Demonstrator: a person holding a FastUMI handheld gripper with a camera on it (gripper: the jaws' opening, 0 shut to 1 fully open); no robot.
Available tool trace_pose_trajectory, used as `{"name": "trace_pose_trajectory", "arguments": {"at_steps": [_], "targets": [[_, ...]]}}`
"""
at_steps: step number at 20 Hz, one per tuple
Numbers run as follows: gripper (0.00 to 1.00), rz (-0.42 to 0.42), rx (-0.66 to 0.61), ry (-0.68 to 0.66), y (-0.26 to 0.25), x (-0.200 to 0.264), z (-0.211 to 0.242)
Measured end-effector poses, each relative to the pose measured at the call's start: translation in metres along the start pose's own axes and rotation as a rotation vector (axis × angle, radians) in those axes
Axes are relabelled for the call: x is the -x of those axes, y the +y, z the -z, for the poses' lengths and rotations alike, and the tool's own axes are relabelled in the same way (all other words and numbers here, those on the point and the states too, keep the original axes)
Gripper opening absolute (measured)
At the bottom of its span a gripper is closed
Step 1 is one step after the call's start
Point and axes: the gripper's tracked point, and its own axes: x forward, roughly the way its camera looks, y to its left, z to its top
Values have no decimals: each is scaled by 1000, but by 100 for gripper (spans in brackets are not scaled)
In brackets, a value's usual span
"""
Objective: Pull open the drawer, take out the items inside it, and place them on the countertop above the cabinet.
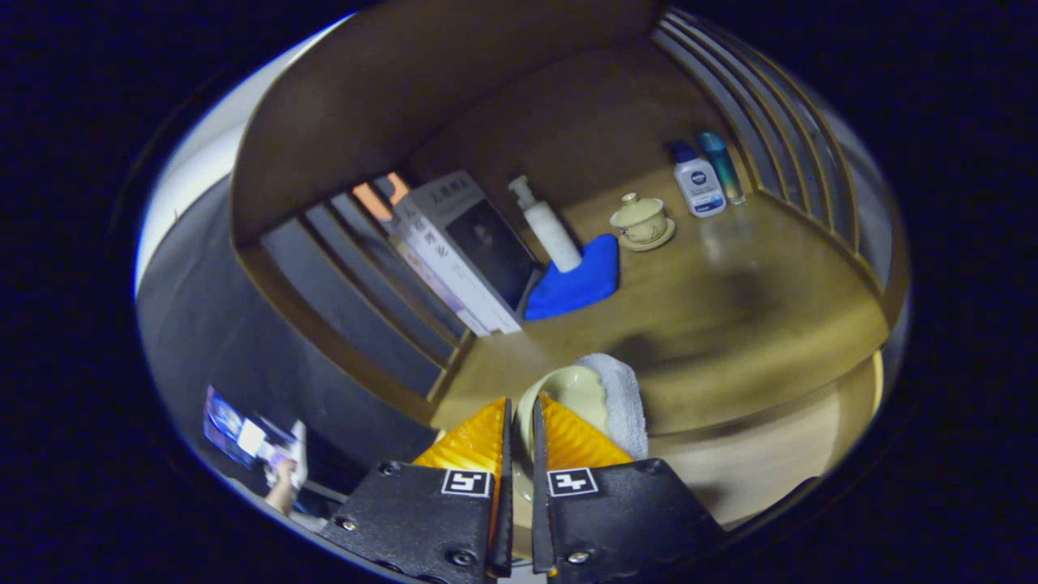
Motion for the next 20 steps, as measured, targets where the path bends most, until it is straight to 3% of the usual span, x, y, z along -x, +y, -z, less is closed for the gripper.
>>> {"name": "trace_pose_trajectory", "arguments": {"at_steps": [6,7,9,10,12,15,17,20], "targets": [[13,-53,-195,-54,-24,-41,-27],[13,-51,-197,-43,-25,-44,-24],[13,38,-155,-14,-42,-47,-21],[16,18,-116,-13,-35,-49,-23],[50,62,-4,-15,-35,-44,-29],[100,247,241,-3,-54,-35,-31],[99,285,340,6,-48,-29,-27],[99,301,386,-23,-44,-21,-18]]}}
